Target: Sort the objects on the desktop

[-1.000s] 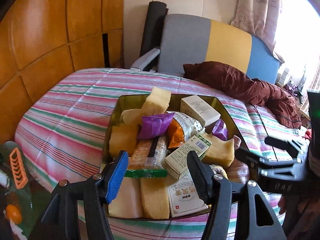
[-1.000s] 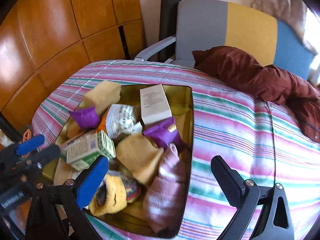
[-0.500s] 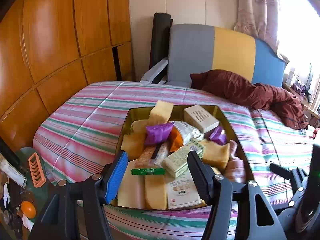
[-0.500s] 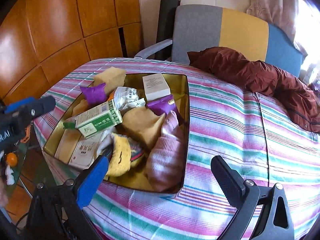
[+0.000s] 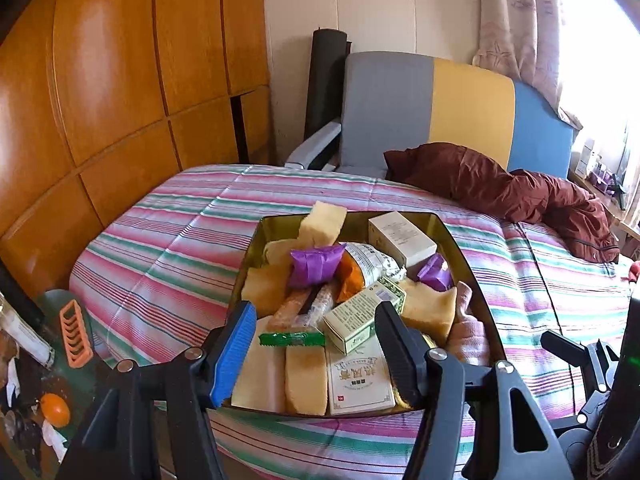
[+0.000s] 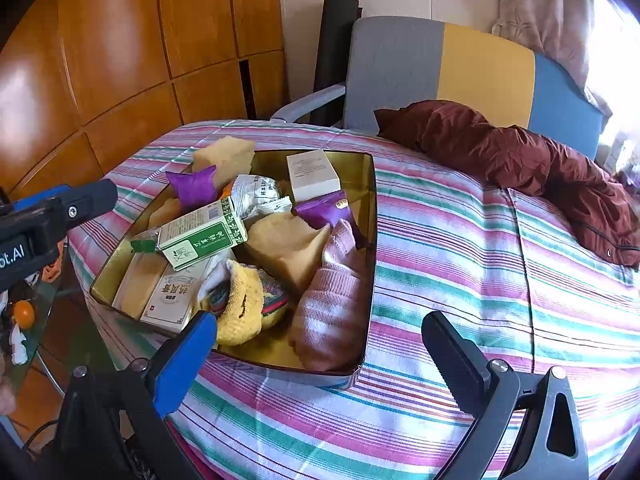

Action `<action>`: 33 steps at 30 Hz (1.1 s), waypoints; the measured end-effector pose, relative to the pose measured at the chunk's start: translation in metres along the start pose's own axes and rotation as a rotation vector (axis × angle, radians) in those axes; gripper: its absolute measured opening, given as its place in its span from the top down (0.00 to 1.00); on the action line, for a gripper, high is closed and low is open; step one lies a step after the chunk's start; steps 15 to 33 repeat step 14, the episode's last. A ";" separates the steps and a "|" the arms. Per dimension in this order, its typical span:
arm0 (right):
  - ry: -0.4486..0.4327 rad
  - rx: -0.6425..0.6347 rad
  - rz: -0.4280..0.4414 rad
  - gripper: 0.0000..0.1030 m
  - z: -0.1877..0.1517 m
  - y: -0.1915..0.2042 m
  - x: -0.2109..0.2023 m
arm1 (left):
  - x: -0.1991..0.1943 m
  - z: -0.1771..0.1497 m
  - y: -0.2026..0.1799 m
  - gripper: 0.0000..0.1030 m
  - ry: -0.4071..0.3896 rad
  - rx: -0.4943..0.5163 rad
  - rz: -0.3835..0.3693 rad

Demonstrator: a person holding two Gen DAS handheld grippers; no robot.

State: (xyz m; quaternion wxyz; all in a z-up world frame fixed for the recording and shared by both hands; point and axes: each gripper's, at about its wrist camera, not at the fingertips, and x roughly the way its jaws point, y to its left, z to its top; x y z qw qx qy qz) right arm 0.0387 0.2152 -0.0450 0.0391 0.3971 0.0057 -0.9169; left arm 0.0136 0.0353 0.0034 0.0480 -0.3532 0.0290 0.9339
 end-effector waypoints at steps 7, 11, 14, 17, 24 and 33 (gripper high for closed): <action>0.009 -0.026 -0.014 0.00 -0.001 0.006 0.004 | 0.005 -0.004 0.000 0.50 -0.009 0.026 -0.002; -0.005 -0.036 -0.028 0.00 0.000 0.008 0.002 | 0.007 -0.005 0.003 0.50 -0.006 0.016 -0.006; -0.017 -0.034 -0.040 0.00 0.001 0.006 0.000 | 0.009 -0.004 0.005 0.50 0.009 0.011 -0.014; -0.017 -0.034 -0.040 0.00 0.001 0.006 0.000 | 0.009 -0.004 0.005 0.50 0.009 0.011 -0.014; -0.017 -0.034 -0.040 0.00 0.001 0.006 0.000 | 0.009 -0.004 0.005 0.50 0.009 0.011 -0.014; -0.017 -0.034 -0.040 0.00 0.001 0.006 0.000 | 0.009 -0.004 0.005 0.50 0.009 0.011 -0.014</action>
